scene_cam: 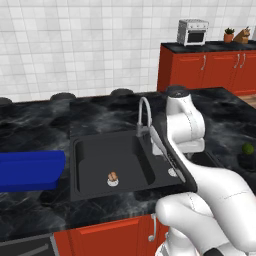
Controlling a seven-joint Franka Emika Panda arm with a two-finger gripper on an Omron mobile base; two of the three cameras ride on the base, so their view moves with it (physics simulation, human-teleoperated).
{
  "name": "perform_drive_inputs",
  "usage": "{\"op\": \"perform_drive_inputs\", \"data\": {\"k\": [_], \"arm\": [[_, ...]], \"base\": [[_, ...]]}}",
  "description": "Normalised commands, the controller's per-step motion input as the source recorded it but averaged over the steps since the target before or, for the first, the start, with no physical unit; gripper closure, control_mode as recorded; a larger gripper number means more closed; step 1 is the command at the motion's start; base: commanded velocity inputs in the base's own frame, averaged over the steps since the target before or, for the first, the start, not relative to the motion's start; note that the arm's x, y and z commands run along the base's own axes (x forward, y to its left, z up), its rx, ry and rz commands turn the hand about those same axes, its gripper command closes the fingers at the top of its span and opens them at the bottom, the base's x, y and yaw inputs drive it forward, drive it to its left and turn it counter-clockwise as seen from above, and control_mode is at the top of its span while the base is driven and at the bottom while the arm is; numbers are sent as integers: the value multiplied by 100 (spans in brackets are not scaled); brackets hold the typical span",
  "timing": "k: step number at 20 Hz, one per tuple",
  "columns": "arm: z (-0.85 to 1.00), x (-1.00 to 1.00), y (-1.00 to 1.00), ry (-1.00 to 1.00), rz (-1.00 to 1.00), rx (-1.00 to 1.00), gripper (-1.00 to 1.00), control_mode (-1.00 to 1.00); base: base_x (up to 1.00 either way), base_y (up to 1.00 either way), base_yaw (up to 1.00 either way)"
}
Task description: Pick up all produce items and place them in the sink. Turn on the sink faucet to wash them. Then turn the sink off and put them in the tray.
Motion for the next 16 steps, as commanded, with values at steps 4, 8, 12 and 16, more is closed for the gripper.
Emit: {"op": "perform_drive_inputs", "data": {"k": [4, 8, 12, 16], "arm": [[0, -20, -57, 0, 0, 0, -100, -100], [0, -9, -59, 0, 0, 0, -100, -100], [0, -6, -62, 0, 0, 0, -100, -100], [0, -3, -61, 0, -1, 0, -100, -100]], "base": [[0, 0, 0], [0, 0, 0], [0, 0, 0], [0, 0, 0]]}}
